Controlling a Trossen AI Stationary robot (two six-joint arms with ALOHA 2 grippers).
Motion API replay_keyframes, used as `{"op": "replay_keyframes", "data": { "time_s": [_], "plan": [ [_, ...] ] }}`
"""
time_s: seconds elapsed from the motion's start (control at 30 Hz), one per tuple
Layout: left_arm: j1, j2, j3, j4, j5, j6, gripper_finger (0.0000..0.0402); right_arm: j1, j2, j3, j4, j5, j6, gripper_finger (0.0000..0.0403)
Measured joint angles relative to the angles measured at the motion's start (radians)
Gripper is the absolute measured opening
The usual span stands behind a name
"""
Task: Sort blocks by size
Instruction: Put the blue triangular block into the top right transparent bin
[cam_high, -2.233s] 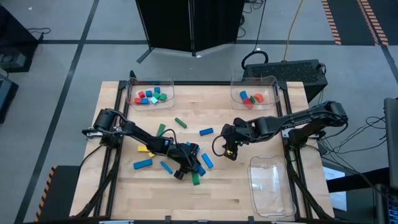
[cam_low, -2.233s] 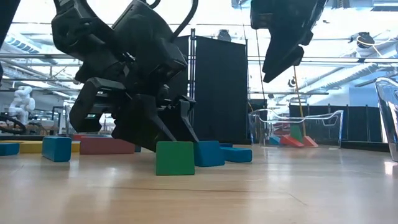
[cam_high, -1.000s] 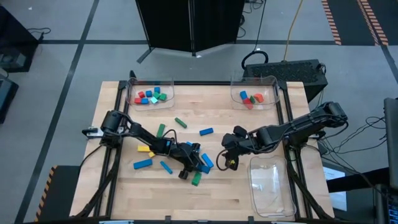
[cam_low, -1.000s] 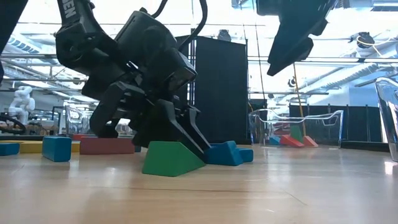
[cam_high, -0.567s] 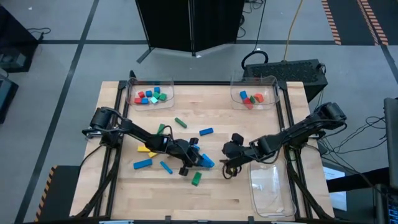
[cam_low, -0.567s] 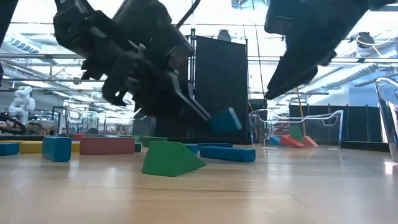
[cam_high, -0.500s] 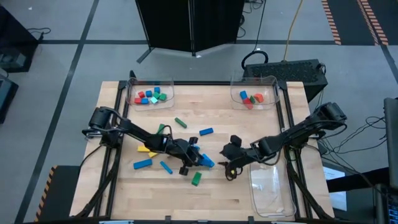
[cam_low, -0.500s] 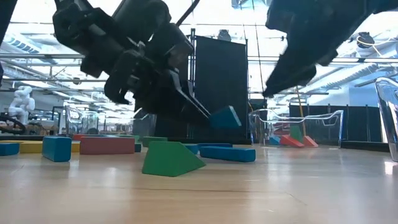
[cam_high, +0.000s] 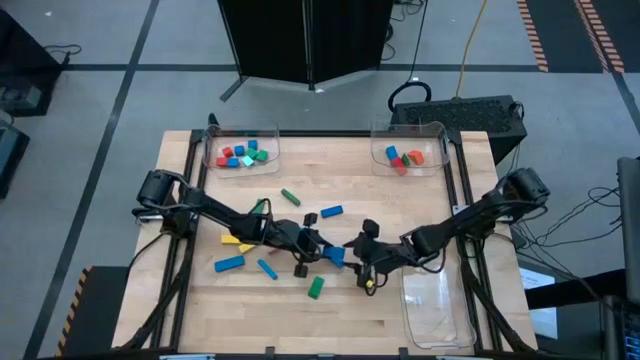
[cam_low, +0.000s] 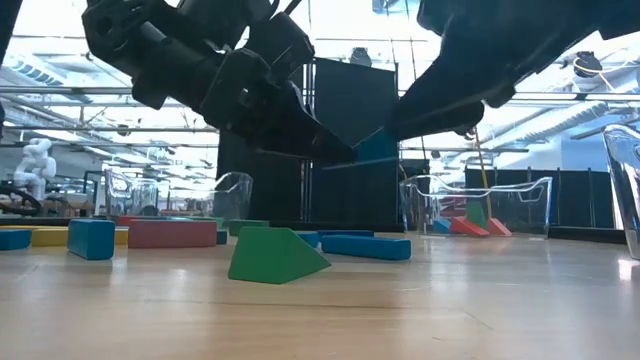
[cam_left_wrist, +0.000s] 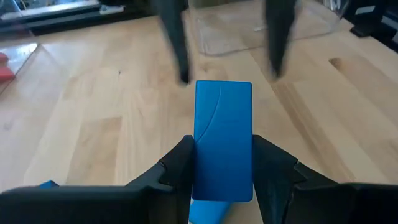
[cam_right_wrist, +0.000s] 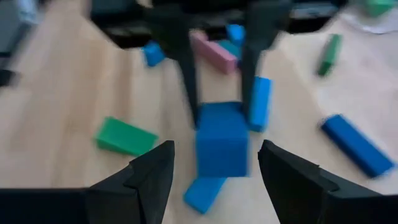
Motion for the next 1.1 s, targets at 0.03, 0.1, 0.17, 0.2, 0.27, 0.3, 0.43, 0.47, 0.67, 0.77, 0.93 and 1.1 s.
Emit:
{"op": "replay_keyframes", "data": {
  "time_s": [0.03,0.1,0.17,0.2,0.27,0.3,0.43,0.47,0.67,0.77,0.93,1.1],
  "plan": [
    [0.000,0.000,0.000,0.008,0.000,0.000,0.0123,-0.001,0.004,0.000,-0.005,0.020,-0.008,0.0226],
    [-0.001,0.000,0.001,0.019,0.000,-0.001,0.0123,-0.008,0.016,0.000,0.021,0.028,-0.015,0.0226],
    [-0.001,0.000,0.001,0.020,-0.005,-0.006,0.0123,-0.013,0.018,0.000,0.026,0.013,-0.016,0.0226],
    [-0.001,0.000,0.001,0.022,-0.007,-0.011,0.0123,-0.014,0.018,0.000,0.028,0.012,-0.014,0.0226],
    [-0.001,0.000,0.001,0.032,-0.008,-0.024,0.0123,-0.015,0.018,0.000,0.031,0.014,-0.012,0.0226],
    [-0.001,0.000,0.001,0.041,-0.008,-0.025,0.0123,-0.015,0.018,0.000,0.031,0.013,-0.015,0.0226],
    [-0.001,-0.001,0.001,0.042,-0.009,-0.026,0.0123,-0.014,0.018,0.000,0.037,0.013,-0.015,0.0222],
    [-0.001,-0.001,0.001,0.042,-0.009,-0.026,0.0123,-0.014,0.018,0.000,0.036,0.013,-0.013,0.0218],
    [-0.001,-0.001,0.001,0.048,-0.011,-0.027,0.0123,-0.015,0.017,0.000,0.039,0.014,-0.013,0.0163],
    [-0.001,-0.001,0.001,0.049,-0.010,-0.031,0.0123,-0.015,0.018,0.000,0.038,0.013,-0.018,0.0132],
    [-0.002,-0.001,0.001,0.051,0.000,-0.058,0.0123,-0.017,0.017,0.000,0.038,0.008,-0.016,0.0119],
    [-0.001,-0.001,0.001,0.053,-0.006,-0.072,0.0135,-0.025,0.017,0.000,0.038,0.008,-0.012,0.0133]
  ]
}}
